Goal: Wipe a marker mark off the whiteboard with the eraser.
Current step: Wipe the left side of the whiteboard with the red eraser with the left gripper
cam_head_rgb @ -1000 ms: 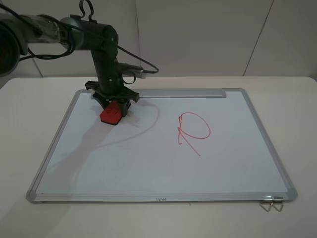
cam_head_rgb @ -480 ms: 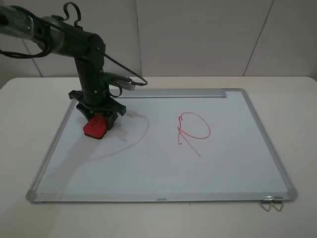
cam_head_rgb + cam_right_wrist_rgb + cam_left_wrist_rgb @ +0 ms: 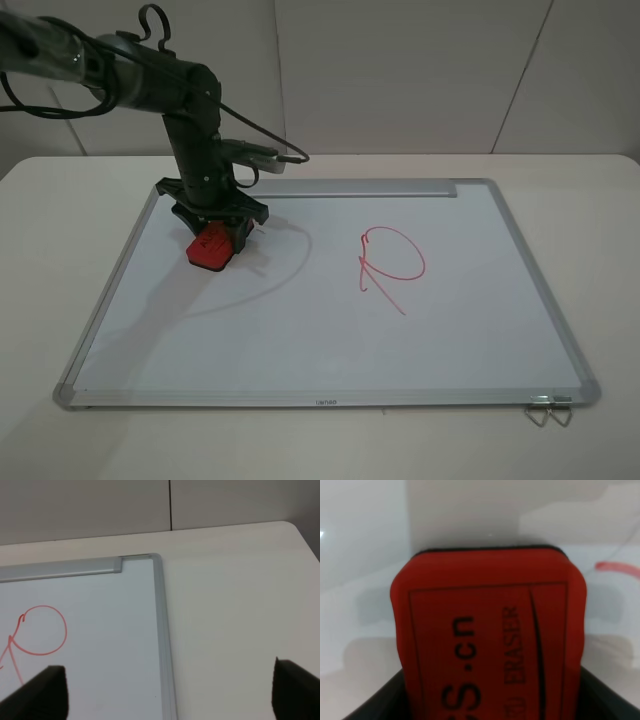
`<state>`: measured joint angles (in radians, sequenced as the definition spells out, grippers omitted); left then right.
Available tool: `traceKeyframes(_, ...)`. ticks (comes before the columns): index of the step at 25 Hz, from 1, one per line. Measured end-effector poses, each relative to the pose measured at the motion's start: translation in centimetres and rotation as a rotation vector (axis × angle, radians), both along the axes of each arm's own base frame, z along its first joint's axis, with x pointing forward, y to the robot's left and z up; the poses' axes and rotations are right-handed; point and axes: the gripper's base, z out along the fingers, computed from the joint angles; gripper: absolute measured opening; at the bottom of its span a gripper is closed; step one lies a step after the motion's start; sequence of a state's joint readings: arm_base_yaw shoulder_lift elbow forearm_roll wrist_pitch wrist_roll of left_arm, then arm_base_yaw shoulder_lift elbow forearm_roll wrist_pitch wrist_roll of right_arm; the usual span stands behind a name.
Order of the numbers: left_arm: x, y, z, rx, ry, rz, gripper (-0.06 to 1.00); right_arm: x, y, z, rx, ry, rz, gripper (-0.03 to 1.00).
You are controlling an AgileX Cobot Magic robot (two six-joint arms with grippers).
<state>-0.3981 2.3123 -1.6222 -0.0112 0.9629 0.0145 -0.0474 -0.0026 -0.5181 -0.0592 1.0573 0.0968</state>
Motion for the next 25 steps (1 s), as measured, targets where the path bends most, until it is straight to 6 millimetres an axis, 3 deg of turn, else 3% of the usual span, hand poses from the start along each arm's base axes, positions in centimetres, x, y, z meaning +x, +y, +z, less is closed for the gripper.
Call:
traceKeyframes(6,0.6,-3.7,-0.3,-0.012,-0.004,-0.102,0.58,0.0,0.0,0.0,0.000,0.000,0.000,0.72)
traceKeyframes(13,-0.1,-8.0,-0.5,-0.013,0.000,-0.193,0.58,0.0,0.0,0.0,0.000,0.000,0.000,0.72)
traceKeyframes(25,0.1,-7.5,0.1,0.003,0.000,-0.179,0.58,0.0,0.0,0.0,0.000,0.000,0.000,0.72)
